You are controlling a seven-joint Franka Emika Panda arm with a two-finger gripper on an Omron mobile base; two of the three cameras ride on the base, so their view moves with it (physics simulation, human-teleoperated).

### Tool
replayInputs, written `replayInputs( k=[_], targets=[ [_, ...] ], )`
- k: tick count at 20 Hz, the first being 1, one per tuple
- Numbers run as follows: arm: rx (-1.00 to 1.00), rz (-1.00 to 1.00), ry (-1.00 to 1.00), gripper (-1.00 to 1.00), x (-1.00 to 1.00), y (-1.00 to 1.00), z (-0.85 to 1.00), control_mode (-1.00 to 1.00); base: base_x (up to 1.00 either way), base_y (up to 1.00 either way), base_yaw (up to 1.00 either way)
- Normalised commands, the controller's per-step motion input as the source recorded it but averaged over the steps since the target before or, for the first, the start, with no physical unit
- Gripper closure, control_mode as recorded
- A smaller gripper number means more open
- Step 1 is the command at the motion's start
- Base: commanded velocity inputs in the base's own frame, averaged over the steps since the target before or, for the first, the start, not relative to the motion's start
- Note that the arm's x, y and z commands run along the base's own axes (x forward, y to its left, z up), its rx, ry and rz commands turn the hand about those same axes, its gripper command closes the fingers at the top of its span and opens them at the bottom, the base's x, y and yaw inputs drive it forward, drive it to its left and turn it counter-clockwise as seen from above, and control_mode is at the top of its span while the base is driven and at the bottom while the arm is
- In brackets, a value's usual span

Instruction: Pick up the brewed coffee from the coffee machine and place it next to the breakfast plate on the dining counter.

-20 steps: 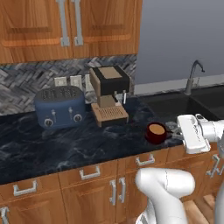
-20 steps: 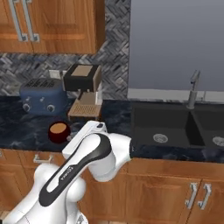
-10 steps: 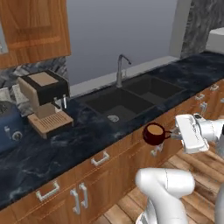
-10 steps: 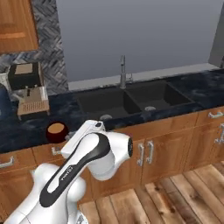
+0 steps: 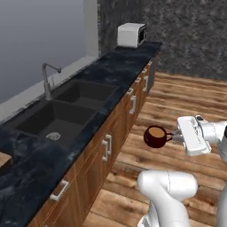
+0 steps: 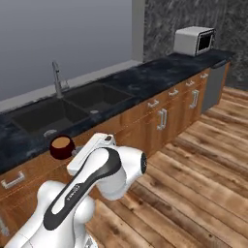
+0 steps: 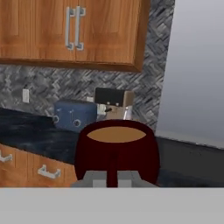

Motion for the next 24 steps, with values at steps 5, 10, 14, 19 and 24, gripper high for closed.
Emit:
replayInputs(
  k=[5, 10, 14, 19, 24],
  targets=[
    [0.00, 0.00, 0.00, 1.00, 0.00, 0.00, 0.00, 1.00, 0.01, -0.18, -0.75],
    [0.00, 0.00, 0.00, 1.00, 0.00, 0.00, 0.00, 1.00, 0.06, -0.17, -0.74],
    [0.00, 0.00, 0.00, 1.00, 0.00, 0.00, 0.00, 1.00, 0.08, -0.14, -0.73],
    [0.00, 0.00, 0.00, 1.00, 0.00, 0.00, 0.00, 1.00, 0.13, -0.05, -0.72],
    [0.00, 0.00, 0.00, 1.00, 0.00, 0.00, 0.00, 1.00, 0.12, -0.19, -0.71]
  ],
)
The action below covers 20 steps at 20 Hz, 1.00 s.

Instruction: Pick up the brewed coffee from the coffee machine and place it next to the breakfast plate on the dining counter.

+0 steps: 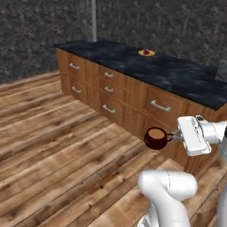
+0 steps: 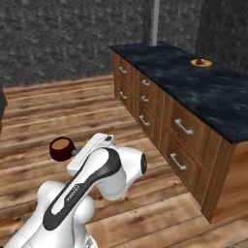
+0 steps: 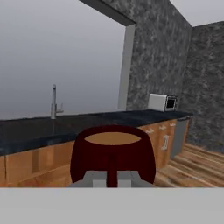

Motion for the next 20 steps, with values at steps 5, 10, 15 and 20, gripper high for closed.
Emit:
replayInputs(
  k=[5, 10, 15, 20],
  targets=[
    [0.00, 0.00, 0.00, 1.00, 0.00, 0.00, 0.00, 1.00, 0.16, -0.40, -0.66],
    [0.00, 0.00, 0.00, 1.00, 0.00, 0.00, 0.00, 1.00, 0.36, -0.36, -0.62],
    [0.00, 0.00, 0.00, 1.00, 0.00, 0.00, 0.00, 1.00, 0.50, -0.31, -0.59],
    [0.00, 0.00, 0.00, 1.00, 0.00, 0.00, 0.00, 1.00, 0.51, -0.28, -0.58]
  ],
)
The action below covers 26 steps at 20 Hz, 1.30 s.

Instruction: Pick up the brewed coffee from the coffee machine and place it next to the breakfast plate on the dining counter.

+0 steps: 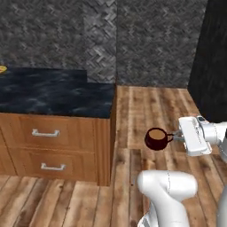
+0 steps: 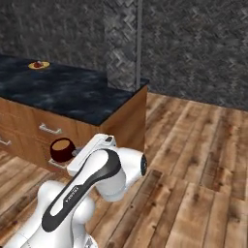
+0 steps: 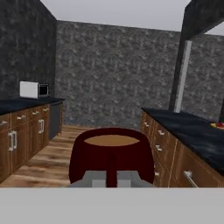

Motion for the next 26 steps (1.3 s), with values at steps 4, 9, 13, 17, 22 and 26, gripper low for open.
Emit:
replayInputs(
  k=[4, 9, 13, 17, 22, 26],
  targets=[
    [0.00, 0.00, 0.00, 1.00, 0.00, 0.00, 0.00, 1.00, 0.71, -0.11, -0.54],
    [0.00, 0.00, 0.00, 1.00, 0.00, 0.00, 0.00, 1.00, 0.91, 0.00, -0.49],
    [0.00, 0.00, 0.00, 1.00, 0.00, 0.00, 0.00, 1.00, 1.00, -0.04, -0.42],
    [0.00, 0.00, 0.00, 1.00, 0.00, 0.00, 0.00, 1.00, 1.00, 0.00, -0.30],
    [0.00, 0.00, 0.00, 1.00, 0.00, 0.00, 0.00, 1.00, 1.00, 0.00, -0.08],
    [0.00, 0.00, 0.00, 1.00, 0.00, 0.00, 0.00, 1.00, 1.00, -0.04, 0.09]
  ],
)
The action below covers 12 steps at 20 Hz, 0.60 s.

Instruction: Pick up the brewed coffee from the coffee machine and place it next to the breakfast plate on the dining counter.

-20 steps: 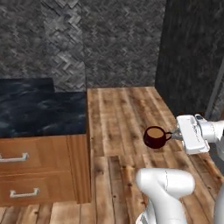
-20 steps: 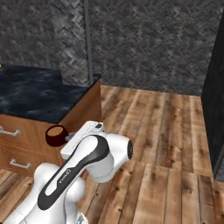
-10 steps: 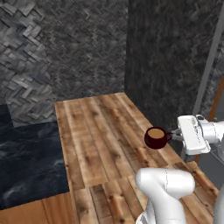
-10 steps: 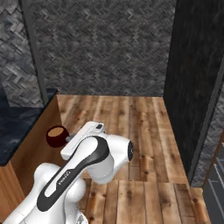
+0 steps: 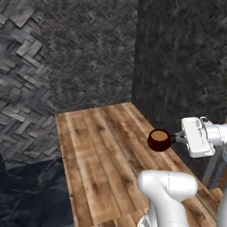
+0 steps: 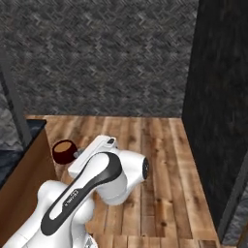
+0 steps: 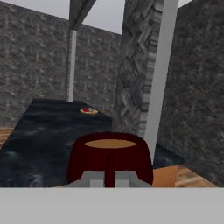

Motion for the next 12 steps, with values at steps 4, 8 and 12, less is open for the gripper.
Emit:
replayInputs(
  k=[4, 8, 12],
  targets=[
    [0.00, 0.00, 0.00, 1.00, 0.00, 0.00, 0.00, 1.00, 1.00, -0.19, 0.28],
    [0.00, 0.00, 0.00, 1.00, 0.00, 0.00, 0.00, 1.00, 1.00, -0.22, 0.32],
    [0.00, 0.00, 0.00, 1.00, 0.00, 0.00, 0.00, 1.00, 1.00, -0.34, 0.34]
  ],
)
